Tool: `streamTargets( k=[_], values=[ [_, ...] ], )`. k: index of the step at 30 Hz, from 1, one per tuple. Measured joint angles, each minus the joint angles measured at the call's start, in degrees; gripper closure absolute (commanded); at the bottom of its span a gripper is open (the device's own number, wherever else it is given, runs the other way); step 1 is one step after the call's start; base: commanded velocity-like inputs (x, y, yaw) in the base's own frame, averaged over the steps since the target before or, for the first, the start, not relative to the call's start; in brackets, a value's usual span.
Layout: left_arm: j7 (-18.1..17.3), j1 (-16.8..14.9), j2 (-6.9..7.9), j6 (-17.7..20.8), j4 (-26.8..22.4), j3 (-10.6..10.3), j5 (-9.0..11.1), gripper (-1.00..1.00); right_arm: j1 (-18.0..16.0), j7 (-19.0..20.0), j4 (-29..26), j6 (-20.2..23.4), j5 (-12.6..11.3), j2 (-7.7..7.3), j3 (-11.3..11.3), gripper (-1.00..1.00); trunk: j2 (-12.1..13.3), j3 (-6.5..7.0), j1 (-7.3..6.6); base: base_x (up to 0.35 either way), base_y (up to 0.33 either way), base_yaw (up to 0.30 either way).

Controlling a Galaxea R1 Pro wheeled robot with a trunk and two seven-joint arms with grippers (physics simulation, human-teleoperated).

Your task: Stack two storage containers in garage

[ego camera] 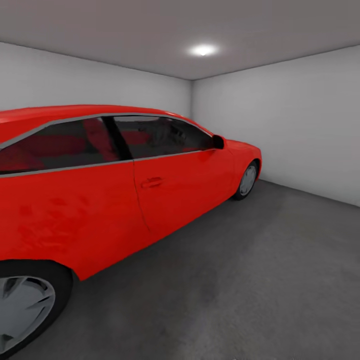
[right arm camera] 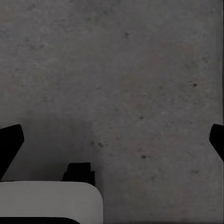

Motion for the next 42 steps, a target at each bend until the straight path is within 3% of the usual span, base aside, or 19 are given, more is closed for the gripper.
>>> streamTargets(
  k=[42],
  values=[
    [0.1,0.0,0.0,0.0,0.0,-0.1,-0.2,-1.0,0.0,0.0,0.1,0.0,0.1,0.0,0.0,-1.0,0.0,0.0,0.0,0.0,0.0,-0.279]
  ],
)
